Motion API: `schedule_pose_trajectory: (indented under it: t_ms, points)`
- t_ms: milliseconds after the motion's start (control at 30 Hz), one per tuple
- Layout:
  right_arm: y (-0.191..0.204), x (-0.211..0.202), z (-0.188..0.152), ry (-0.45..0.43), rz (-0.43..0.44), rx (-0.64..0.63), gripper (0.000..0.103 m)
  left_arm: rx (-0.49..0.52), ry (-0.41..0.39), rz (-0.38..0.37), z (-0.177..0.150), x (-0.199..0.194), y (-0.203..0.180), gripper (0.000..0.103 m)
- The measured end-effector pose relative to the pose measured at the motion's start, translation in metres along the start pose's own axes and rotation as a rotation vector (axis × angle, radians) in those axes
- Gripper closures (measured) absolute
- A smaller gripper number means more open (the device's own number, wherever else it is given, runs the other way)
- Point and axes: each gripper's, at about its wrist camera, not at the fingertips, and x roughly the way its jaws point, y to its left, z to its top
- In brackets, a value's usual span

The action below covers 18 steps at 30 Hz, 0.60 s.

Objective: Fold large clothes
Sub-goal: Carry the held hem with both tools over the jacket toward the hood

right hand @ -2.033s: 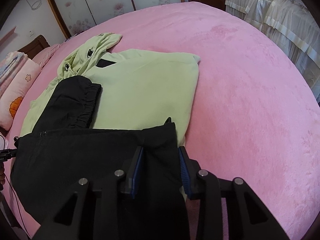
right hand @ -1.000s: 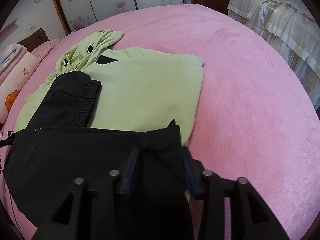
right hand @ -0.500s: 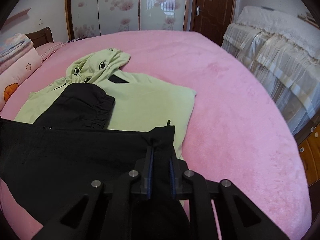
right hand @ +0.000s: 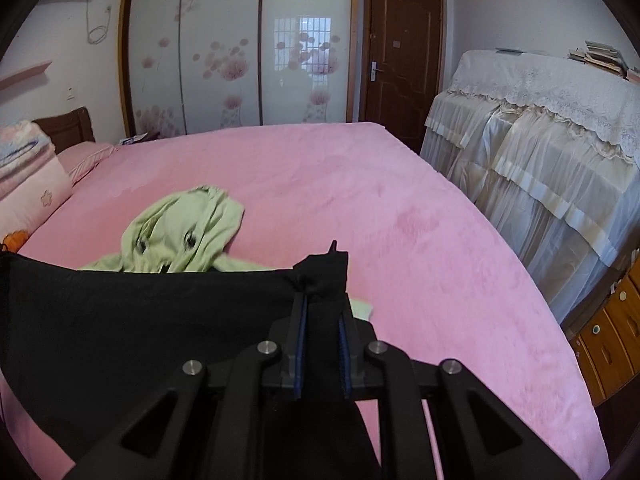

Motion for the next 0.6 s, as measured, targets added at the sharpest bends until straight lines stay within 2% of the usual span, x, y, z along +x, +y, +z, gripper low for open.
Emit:
schedule_pose_trajectory:
  t_ms: [133,200,267,400,600]
  points:
    - [0.003,0.061,0.022,0.046,-0.024,0.059,0.090,0.006,0.012,0.057,0.031,0.049,-0.019,0.088]
    - [0.008,0.087,0.023,0.076,-0.038,0.061,0.090,-0.001,0.059,0.086,0.037,0.084,-0.028,0.088]
    - [0.014,0.121,0.021,0.138,-0.054,0.053,0.090,-0.013,0.105,0.106,0.035,0.111,-0.032,0.088]
    - [0.022,0.162,0.011,0.193,-0.079,0.045,0.090,-0.042,0.172,0.131,0.028,0.160,-0.042,0.088]
    - [0.029,0.191,-0.004,0.222,-0.126,0.016,0.090,-0.028,0.161,0.135,0.021,0.188,-0.055,0.087]
